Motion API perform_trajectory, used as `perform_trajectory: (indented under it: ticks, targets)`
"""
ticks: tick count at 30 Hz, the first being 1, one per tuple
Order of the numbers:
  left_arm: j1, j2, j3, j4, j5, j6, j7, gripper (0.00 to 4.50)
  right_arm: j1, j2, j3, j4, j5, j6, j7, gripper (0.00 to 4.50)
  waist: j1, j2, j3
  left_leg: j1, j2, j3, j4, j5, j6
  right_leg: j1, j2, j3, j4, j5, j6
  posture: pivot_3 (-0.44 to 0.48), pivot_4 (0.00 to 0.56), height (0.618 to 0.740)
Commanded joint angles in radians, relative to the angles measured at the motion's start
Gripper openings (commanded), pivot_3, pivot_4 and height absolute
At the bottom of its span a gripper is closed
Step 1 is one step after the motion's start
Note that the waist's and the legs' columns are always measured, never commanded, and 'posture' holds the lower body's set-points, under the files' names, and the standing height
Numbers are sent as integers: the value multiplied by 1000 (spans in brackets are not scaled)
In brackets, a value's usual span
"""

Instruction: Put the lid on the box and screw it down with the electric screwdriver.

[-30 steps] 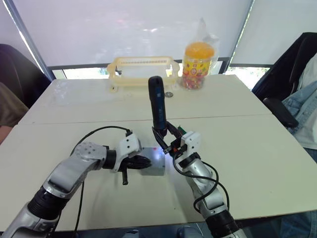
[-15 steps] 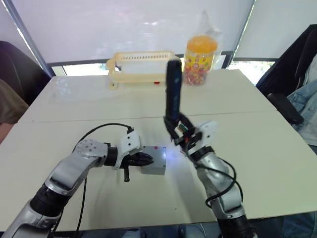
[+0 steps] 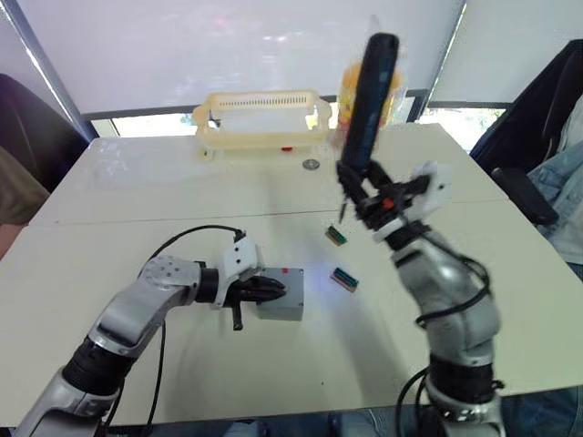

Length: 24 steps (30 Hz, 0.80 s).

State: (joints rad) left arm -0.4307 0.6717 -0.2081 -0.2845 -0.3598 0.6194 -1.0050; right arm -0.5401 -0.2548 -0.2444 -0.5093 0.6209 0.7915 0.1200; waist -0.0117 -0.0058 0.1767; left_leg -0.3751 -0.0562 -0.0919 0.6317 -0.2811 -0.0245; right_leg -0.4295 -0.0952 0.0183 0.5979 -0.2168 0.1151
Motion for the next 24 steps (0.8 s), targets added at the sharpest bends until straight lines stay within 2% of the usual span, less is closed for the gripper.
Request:
perform_trajectory:
  ticks: [1, 3, 6, 9, 12, 15, 18, 24]
  targets:
    - [6, 61, 68, -100, -38, 6, -28, 412, -52, -170, -178, -37, 312, 365, -23, 1789, 0, 0, 4, -1, 0, 0, 0, 0, 0, -1, 0, 0, 0, 0, 0, 0, 150, 740]
    - [-11, 87, 86, -143, -68, 34, -38, 412, -70, -274, -230, -4, 390, 590, -46, 1789, 0, 1, 8, -3, 0, 0, -1, -1, 1, -3, 0, 0, 0, 0, 0, 0, 150, 740]
    - [-48, 117, 123, -203, -152, 103, -58, 412, -51, -418, -264, 82, 484, 798, -86, 1789, -2, 1, 9, -11, 0, 2, -1, -1, 2, -11, -1, 0, 1, 1, 1, 0, 150, 740]
    - [-62, 186, 139, -285, -239, 172, -117, 412, 27, -575, -273, 198, 590, 823, -137, 1789, 0, 1, 10, -17, 0, 5, 1, -1, 3, -16, -2, -1, 0, 1, 2, 0, 150, 740]
    - [-66, 234, 126, -304, -243, 175, -134, 412, 60, -688, -259, 327, 732, 823, -191, 1789, 1, 1, 11, -17, -2, 9, 1, -3, 5, -15, -3, 0, -2, 1, 3, 0, 150, 740]
    - [-70, 247, 109, -294, -221, 152, -131, 412, 69, -737, -235, 421, 823, 823, -270, 1789, -5, -1, 13, -17, -1, 10, 7, -4, 7, -13, -2, 1, -2, 2, 4, 0, 150, 740]
    - [-52, 239, 79, -277, -169, 116, -108, 412, 72, -729, -204, 477, 899, 823, -358, 1789, -4, -1, 13, -17, 0, 10, 14, -5, 9, -10, 2, 1, 0, 2, 4, 0, 150, 740]
    - [8, 204, 78, -267, -151, 113, -43, 412, 160, -718, -118, 483, 1079, 699, -558, 1789, -1, -1, 14, -15, 1, 9, 20, -5, 9, -5, 2, 1, 0, 5, 3, 0, 150, 740]
